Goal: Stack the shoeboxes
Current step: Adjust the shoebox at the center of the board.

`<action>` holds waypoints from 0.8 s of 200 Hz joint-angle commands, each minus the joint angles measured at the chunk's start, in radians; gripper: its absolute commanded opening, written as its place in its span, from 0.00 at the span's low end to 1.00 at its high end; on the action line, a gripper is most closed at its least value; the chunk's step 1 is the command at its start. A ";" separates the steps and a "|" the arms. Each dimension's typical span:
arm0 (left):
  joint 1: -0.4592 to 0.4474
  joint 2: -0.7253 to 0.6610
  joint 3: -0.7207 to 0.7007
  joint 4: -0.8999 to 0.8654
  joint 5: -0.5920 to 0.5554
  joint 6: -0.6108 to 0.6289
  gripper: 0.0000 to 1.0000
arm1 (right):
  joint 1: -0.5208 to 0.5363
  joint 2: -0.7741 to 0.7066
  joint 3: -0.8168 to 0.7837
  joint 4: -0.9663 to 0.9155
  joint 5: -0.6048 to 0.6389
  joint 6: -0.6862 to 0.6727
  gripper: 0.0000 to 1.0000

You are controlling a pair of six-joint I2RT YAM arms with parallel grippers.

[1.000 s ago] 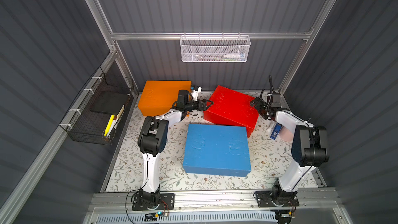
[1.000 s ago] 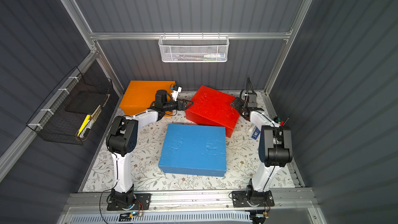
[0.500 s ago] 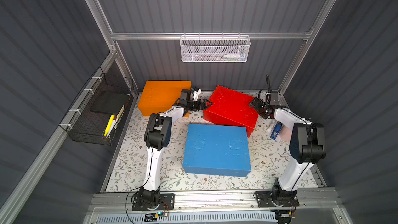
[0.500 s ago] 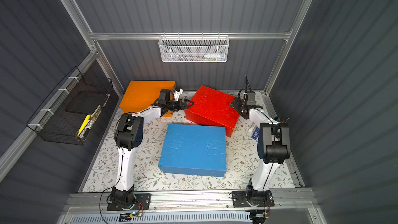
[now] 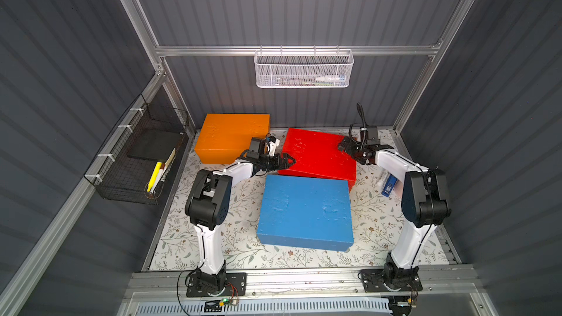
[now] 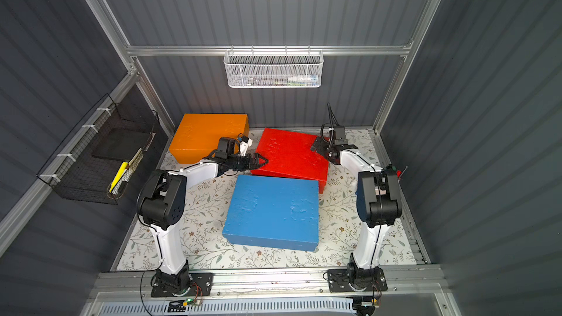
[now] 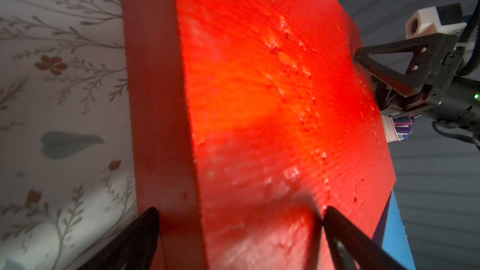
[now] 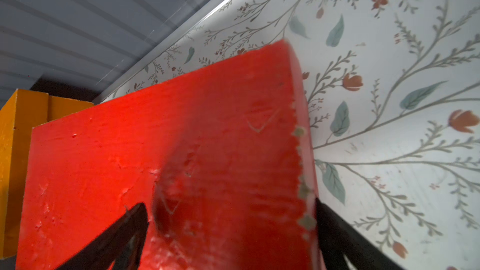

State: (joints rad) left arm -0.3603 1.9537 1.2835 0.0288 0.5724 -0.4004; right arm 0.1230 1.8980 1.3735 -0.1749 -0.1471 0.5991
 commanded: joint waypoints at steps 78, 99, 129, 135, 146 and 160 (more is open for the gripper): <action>-0.011 -0.164 -0.144 -0.120 -0.175 0.044 0.99 | 0.037 -0.003 0.015 0.019 -0.047 -0.029 0.98; -0.011 -0.198 -0.168 -0.137 -0.198 0.053 0.99 | 0.045 0.003 0.016 0.025 -0.051 -0.027 0.98; -0.012 -0.227 -0.164 -0.175 -0.227 0.070 0.99 | 0.048 0.002 0.041 0.009 -0.032 -0.023 0.98; -0.011 -0.230 -0.165 -0.176 -0.228 0.071 0.99 | 0.047 -0.003 0.046 0.001 -0.014 -0.025 0.98; -0.011 -0.231 -0.163 -0.176 -0.228 0.072 0.99 | 0.044 -0.014 0.055 -0.013 0.021 -0.028 0.98; -0.011 -0.223 -0.146 -0.181 -0.230 0.072 0.99 | 0.028 -0.026 0.065 -0.029 0.022 -0.020 0.98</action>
State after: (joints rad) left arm -0.3660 1.7451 1.1309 -0.0952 0.3759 -0.3588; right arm 0.1661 1.8984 1.3983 -0.1768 -0.1619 0.5819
